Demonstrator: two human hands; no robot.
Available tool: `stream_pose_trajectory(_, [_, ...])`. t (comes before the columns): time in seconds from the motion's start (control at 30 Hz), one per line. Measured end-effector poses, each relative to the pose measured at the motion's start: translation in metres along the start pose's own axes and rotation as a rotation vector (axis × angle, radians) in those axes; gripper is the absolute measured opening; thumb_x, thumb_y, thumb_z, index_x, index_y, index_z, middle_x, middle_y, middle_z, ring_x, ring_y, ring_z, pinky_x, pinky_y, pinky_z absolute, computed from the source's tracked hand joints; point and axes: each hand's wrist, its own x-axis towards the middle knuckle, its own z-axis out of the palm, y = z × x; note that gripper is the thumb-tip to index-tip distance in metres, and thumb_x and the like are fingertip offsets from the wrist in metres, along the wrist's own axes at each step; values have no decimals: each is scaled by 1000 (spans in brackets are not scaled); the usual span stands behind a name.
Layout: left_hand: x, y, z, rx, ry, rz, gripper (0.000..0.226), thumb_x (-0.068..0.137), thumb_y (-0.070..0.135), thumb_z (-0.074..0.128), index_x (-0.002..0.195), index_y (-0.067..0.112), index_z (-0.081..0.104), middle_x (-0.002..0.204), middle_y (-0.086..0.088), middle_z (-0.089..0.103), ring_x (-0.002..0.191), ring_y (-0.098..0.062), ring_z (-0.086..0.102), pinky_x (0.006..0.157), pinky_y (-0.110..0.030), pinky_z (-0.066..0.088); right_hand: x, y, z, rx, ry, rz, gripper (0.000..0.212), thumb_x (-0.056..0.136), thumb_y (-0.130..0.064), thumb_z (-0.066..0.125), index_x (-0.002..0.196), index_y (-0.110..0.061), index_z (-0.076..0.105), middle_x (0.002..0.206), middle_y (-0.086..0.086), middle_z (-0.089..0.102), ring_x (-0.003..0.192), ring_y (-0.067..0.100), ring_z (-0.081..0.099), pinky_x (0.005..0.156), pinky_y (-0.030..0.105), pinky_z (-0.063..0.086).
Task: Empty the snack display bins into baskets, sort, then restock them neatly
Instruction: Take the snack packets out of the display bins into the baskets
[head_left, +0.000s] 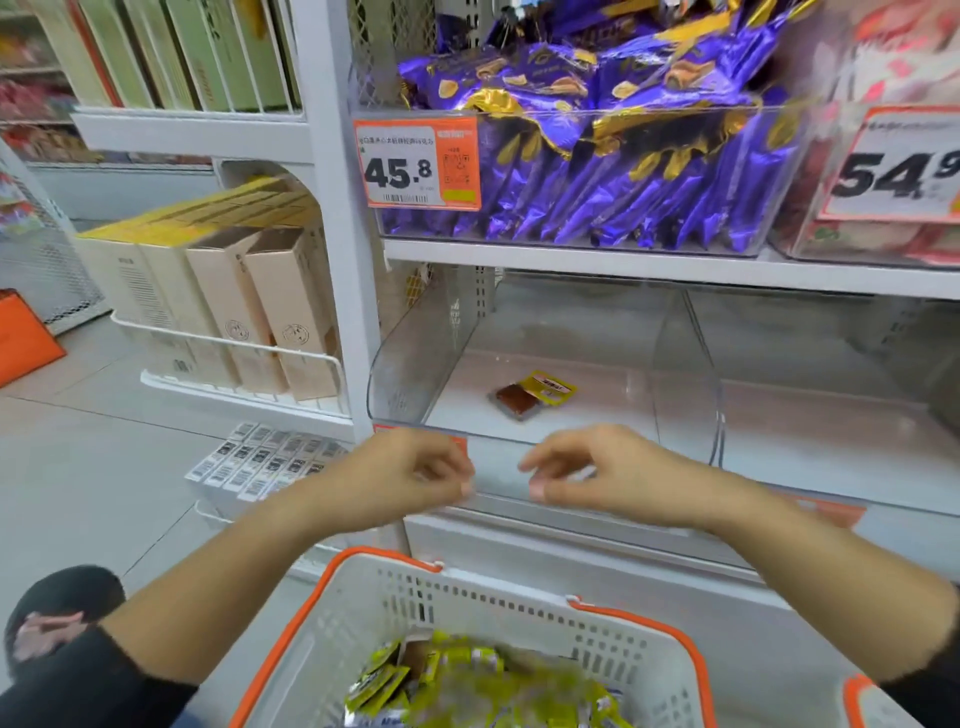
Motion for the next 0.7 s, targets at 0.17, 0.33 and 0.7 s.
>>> stream_pose_trajectory(0.17, [44, -3, -3, 256, 461, -45, 20, 96, 39, 53, 102, 27, 67, 99, 10, 69, 95, -15, 62, 82, -32, 49, 57, 24, -24, 19, 370, 99, 4, 87, -25, 67, 87, -28, 69, 85, -7, 69, 84, 10, 62, 75, 24, 44])
stream_pose_trajectory(0.33, [79, -11, 1, 333, 311, -202, 30, 97, 51, 43, 101, 29, 64, 89, 7, 64, 91, -22, 58, 73, -32, 41, 117, 62, -29, -287, 138, 363, 39, 89, -42, 63, 117, -15, 66, 120, 4, 64, 110, 26, 57, 88, 31, 44])
stream_pose_trajectory(0.7, [93, -23, 8, 538, 351, -262, 39, 96, 48, 37, 94, 24, 67, 88, -3, 65, 79, -24, 50, 63, -28, 36, 192, 87, -10, -741, -41, 384, 54, 87, -63, 49, 116, -17, 50, 115, 8, 60, 94, 26, 57, 75, 30, 46])
